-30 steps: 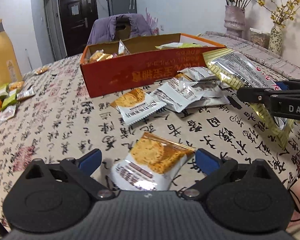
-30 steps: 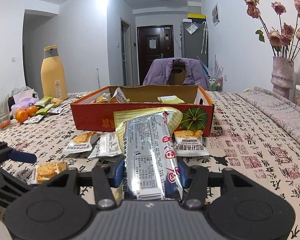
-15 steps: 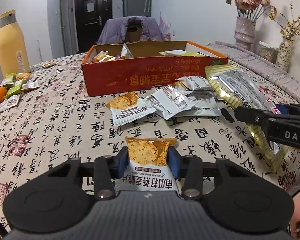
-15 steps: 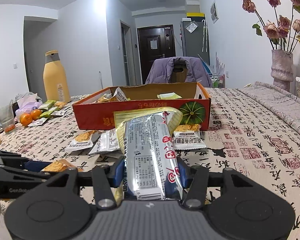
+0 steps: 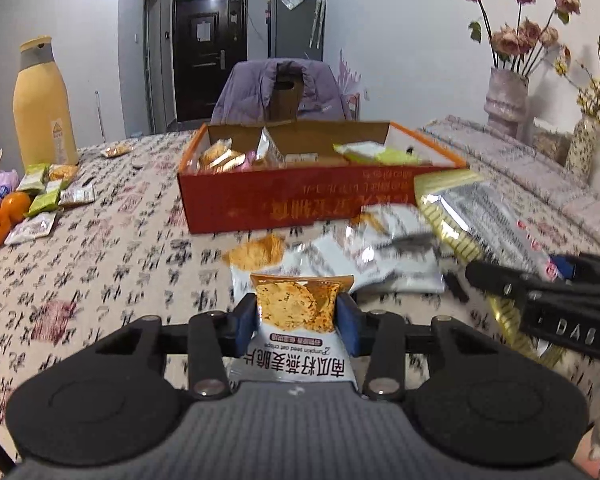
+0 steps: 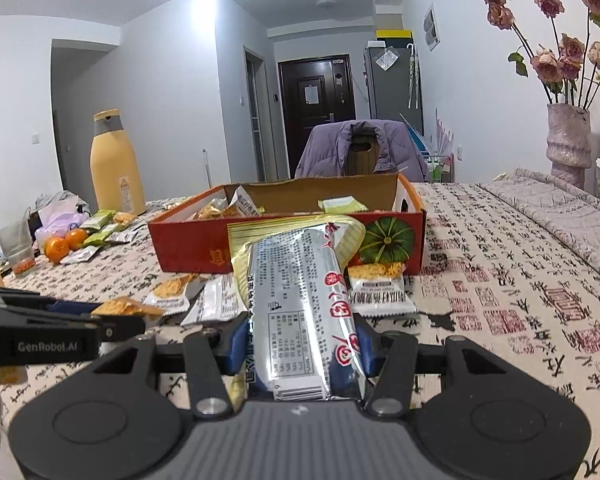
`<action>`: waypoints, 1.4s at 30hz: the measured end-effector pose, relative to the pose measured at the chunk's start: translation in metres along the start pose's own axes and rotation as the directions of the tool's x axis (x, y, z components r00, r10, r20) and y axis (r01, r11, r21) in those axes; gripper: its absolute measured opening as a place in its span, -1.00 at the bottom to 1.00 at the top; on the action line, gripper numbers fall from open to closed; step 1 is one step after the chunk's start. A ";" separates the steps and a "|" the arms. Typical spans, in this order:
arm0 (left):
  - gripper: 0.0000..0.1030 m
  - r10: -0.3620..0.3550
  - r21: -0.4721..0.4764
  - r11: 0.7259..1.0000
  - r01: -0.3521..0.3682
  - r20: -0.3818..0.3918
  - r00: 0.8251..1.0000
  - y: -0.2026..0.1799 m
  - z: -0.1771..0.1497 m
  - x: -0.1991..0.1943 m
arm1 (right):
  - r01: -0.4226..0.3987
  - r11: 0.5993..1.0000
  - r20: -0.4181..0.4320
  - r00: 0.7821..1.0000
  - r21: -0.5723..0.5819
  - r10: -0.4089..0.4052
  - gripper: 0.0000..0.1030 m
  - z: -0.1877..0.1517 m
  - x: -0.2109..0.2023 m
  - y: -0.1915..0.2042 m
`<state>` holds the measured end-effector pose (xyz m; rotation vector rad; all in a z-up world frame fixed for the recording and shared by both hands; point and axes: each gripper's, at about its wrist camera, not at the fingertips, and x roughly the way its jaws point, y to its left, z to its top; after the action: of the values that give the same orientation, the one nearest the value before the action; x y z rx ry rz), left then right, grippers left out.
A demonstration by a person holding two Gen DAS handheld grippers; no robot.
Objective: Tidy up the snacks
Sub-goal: 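Lift both held packets toward the box, then carry both packets over the open orange box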
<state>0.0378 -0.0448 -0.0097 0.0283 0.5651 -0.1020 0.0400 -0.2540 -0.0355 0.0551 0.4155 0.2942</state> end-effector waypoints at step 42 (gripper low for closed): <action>-0.16 0.058 -0.099 0.994 -0.045 0.141 0.988 0.025 0.172 0.127 | 0.029 0.996 0.043 0.999 -0.087 -0.026 -0.01 0.144 0.165 -0.002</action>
<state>0.2386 -0.0407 0.0671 -0.0568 0.4240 -0.0265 0.2426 -0.2070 0.0314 -0.0306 0.3605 0.2835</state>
